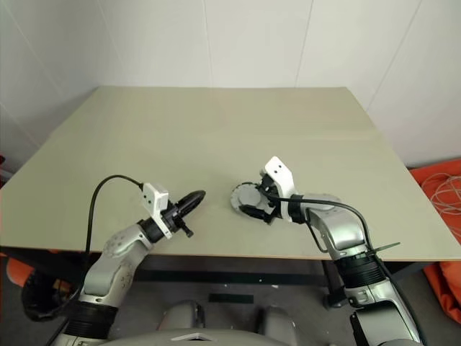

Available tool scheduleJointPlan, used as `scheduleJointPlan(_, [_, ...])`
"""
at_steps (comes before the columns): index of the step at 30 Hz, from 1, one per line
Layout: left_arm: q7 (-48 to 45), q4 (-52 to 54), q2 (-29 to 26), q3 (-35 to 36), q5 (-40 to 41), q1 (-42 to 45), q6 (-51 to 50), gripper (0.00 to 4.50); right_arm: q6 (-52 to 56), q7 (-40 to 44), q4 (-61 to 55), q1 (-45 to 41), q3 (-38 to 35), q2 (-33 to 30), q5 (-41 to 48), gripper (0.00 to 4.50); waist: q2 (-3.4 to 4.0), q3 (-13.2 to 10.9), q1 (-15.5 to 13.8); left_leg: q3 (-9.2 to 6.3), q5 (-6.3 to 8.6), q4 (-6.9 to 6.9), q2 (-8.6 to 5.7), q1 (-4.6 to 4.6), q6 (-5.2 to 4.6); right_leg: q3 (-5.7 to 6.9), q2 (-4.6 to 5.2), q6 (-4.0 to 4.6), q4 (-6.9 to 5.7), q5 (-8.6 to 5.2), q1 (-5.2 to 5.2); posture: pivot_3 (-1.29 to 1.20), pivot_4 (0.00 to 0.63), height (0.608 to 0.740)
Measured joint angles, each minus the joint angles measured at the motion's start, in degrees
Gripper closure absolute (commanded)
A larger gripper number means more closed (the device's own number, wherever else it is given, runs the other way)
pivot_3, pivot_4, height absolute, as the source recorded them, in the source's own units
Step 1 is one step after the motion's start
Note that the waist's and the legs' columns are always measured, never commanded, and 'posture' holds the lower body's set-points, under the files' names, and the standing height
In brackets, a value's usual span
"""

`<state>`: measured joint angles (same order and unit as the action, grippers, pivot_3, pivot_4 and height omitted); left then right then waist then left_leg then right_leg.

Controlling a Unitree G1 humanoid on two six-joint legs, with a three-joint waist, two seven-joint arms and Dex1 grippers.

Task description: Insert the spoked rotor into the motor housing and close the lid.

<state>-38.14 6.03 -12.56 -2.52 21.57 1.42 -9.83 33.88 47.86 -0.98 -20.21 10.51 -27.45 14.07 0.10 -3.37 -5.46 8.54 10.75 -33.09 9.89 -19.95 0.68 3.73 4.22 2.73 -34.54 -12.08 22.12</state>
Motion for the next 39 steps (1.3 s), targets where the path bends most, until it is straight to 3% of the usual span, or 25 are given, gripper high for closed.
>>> scheduleJointPlan(3, [-0.05,0.13,-0.26,0.26,0.24,0.00,-0.26,4.31,-0.21,-0.39,0.10,-0.12,0.04,0.31,-0.44,1.28,0.00,0.00,0.00,0.00,0.00,0.00,0.00,0.01,0.00,0.00,0.00,0.00,0.00,0.00,0.01,0.00,0.000,0.740])
scheduleJointPlan(4, [0.05,0.45,-0.25,0.25,0.33,-0.03,-0.56,4.31,-0.29,-0.48,0.15,-0.14,0.04,0.35,-0.55,1.35,0.00,0.00,0.00,0.00,0.00,0.00,0.00,0.01,0.00,0.00,0.00,0.00,0.00,0.00,0.01,0.00,0.000,0.740])
scheduleJointPlan(13, [2.25,3.89,0.44,-0.74,0.41,-0.09,-2.71,4.31,-1.69,-3.32,1.44,-0.14,-0.92,2.38,-1.02,1.35,0.00,-0.01,0.11,0.01,-0.01,-0.01,0.00,0.03,0.01,0.00,0.00,0.00,0.00,0.00,0.02,0.00,0.000,0.740])
scheduleJointPlan(22, [-1.40,-3.82,-0.19,0.51,0.40,0.58,1.10,4.31,-1.37,-6.16,-2.39,2.85,-1.24,2.94,-1.15,1.35,0.00,0.00,0.03,0.00,0.02,0.03,0.00,0.00,-0.03,0.00,0.00,0.00,0.02,0.00,0.06,0.00,0.000,0.740])
scheduleJointPlan(39, [-1.74,-4.04,-0.04,0.70,0.40,0.98,2.14,4.31,1.65,-9.40,-4.53,2.34,1.17,3.17,-4.17,1.35,0.00,0.00,0.15,0.01,0.01,0.05,0.00,0.17,-0.01,0.00,0.00,-0.01,0.02,-0.01,-0.06,0.00,0.000,0.740])
